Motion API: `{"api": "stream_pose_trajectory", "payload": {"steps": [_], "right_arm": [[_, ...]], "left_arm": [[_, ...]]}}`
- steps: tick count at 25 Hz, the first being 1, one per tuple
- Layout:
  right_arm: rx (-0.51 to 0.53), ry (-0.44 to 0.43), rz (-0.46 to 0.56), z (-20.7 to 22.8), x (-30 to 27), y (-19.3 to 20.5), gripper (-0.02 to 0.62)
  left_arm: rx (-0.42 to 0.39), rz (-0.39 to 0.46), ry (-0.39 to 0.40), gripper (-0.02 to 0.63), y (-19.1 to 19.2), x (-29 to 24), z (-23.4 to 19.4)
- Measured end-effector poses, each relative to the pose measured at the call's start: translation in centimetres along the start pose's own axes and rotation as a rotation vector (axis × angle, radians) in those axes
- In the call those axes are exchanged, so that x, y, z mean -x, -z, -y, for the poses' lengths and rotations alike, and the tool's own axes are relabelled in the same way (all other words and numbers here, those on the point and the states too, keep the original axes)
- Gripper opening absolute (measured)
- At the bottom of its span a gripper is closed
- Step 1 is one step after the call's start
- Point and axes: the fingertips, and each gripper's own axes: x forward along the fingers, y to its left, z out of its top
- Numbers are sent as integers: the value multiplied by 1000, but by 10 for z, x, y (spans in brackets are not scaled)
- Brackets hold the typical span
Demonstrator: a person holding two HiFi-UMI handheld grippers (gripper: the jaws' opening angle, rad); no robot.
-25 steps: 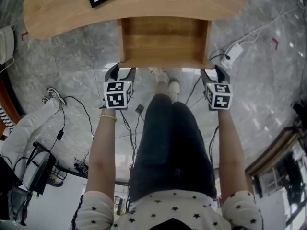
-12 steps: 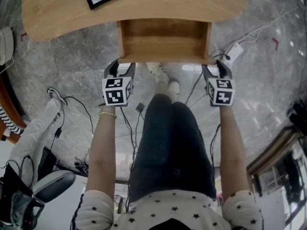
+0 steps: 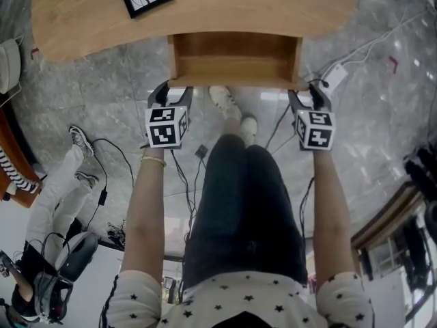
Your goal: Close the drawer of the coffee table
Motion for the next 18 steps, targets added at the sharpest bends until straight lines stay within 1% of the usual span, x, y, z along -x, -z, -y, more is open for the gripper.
{"api": "stream_pose_trajectory", "payload": {"steps": [18], "right_arm": [[2, 21, 9, 7, -6, -19, 272]], "left_arm": [[-3, 10, 17, 264, -19, -6, -3]]}}
